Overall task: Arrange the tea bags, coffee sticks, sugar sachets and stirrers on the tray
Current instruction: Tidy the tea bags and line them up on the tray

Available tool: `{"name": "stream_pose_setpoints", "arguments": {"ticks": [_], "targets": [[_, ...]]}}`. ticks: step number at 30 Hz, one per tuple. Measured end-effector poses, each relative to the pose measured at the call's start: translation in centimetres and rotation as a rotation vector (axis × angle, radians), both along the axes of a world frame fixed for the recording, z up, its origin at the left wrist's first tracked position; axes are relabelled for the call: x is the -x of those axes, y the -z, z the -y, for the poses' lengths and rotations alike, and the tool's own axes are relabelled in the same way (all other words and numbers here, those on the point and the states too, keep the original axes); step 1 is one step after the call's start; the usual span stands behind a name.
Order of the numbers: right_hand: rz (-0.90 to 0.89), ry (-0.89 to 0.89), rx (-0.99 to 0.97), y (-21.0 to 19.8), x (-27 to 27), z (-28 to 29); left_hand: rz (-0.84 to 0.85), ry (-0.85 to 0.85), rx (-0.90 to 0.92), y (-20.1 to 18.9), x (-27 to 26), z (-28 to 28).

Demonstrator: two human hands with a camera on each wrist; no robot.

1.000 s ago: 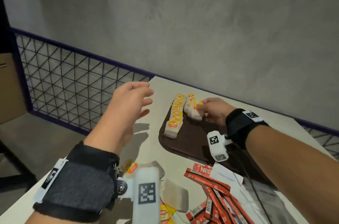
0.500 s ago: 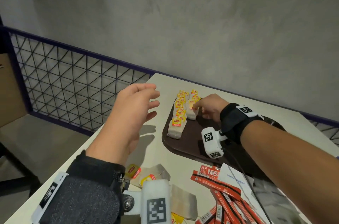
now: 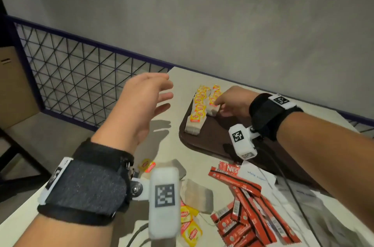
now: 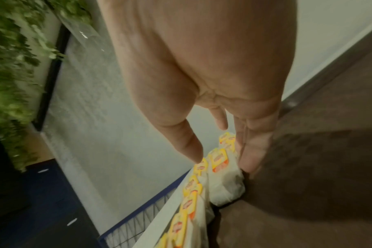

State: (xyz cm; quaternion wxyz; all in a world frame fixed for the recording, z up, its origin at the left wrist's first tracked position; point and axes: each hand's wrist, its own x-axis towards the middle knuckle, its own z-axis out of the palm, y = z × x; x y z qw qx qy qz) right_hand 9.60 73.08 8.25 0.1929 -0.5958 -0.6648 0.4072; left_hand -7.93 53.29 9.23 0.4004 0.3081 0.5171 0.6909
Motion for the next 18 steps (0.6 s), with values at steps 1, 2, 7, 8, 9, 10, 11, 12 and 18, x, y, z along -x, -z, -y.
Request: {"name": "stream_pose_setpoints", "arguments": {"ticks": [1, 2, 7, 8, 9, 10, 11, 12, 18], "targets": [[0.047, -0.035, -0.058, -0.5, -0.2, 0.8, -0.001, -0.004, -0.002, -0.1, 0.0, 0.1], [0.108, -0.098, -0.12, -1.1, -0.4, 1.9, 0.001, -0.008, -0.005, -0.2, 0.1, 0.2], [0.366, -0.674, -0.166, -3.5, -1.5, 11.2, 0.003, -0.011, -0.002, 0.2, 0.4, 0.3], [0.435, -0.775, -0.135, -3.6, -1.6, 13.0, -0.001, -0.012, 0.003, 0.2, 0.4, 0.3], [0.505, -0.85, -0.117, -3.6, -1.6, 14.6, -0.003, -0.013, 0.005, 0.3, 0.5, 0.3], [0.563, -0.905, -0.121, -3.4, -1.5, 15.8, -0.004, -0.014, 0.006, 0.3, 0.5, 0.4], [0.606, -0.941, -0.143, -3.1, -1.4, 16.8, -0.005, -0.014, 0.006, 0.3, 0.5, 0.4], [0.639, -0.966, -0.172, -2.7, -1.3, 17.6, -0.005, -0.014, 0.004, 0.2, 0.4, 0.5], [0.642, -1.016, -0.322, -0.7, -0.9, 19.4, -0.001, -0.027, -0.018, -0.1, 0.4, 1.0]]}}
